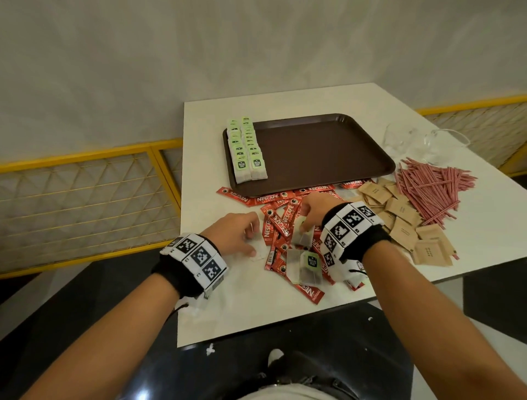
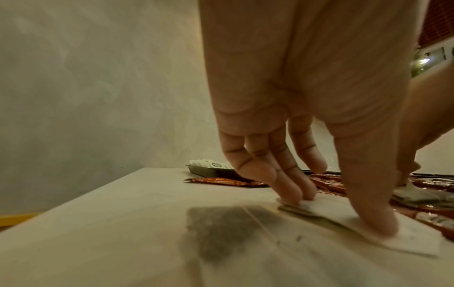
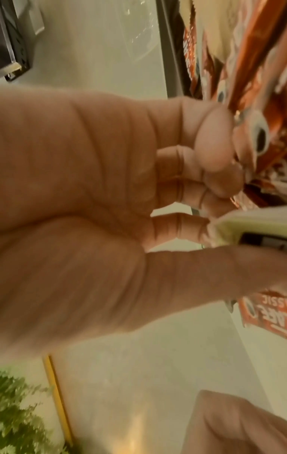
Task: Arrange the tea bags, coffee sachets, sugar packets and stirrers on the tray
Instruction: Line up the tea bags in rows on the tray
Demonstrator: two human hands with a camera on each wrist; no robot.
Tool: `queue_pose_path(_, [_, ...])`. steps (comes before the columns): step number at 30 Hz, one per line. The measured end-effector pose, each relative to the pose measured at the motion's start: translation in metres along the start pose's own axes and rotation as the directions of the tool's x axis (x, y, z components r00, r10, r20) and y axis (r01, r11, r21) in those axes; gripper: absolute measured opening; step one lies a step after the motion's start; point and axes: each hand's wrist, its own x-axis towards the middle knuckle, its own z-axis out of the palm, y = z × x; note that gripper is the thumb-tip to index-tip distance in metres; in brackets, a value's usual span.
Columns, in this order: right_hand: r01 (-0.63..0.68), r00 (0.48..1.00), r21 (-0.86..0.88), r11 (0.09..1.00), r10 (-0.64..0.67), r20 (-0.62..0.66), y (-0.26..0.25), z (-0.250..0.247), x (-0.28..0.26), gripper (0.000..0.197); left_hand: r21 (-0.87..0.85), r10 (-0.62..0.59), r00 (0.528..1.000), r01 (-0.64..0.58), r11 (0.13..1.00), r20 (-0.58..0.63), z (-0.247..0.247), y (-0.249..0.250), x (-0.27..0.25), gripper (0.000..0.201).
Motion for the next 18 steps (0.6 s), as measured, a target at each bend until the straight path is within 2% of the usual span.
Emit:
queue_pose_path(3, [0.026,0.999,0.060,0.998,-0.025,-0.020,0.004,-0.004,0.001,0.024,-0.011,0.056,0.998,-0.057,0.998,-0.005,-0.001,0.001,-0.001,0.034])
queue_pose_path(8, [0.077,0.996,0.190,0.979,-0.068,-0.053,0.003,-0.013,0.006,0.022,0.179,0.037,0.994,-0.054,0.982,0.100,0.001,0.004,0.005,0.042])
queue_pose_path(12, [0.103,0.994,0.213,0.972,-0.094,-0.054,-0.001,-0.016,0.011,0.020,0.263,0.050,0.993,-0.076,0.962,0.104,-0.002,0.011,0.010,0.035])
queue_pose_path(14, [0.102,0.994,0.212,0.972,-0.094,-0.046,0.000,-0.018,0.013,0.021,0.238,0.038,0.996,-0.056,0.970,0.079,-0.006,0.011,0.011,0.031])
queue_pose_path(18, [0.123,0.992,0.145,0.982,-0.123,-0.007,0.004,-0.031,0.015,0.024,0.069,0.010,1.000,-0.011,0.998,0.014,-0.022,0.009,0.013,0.022])
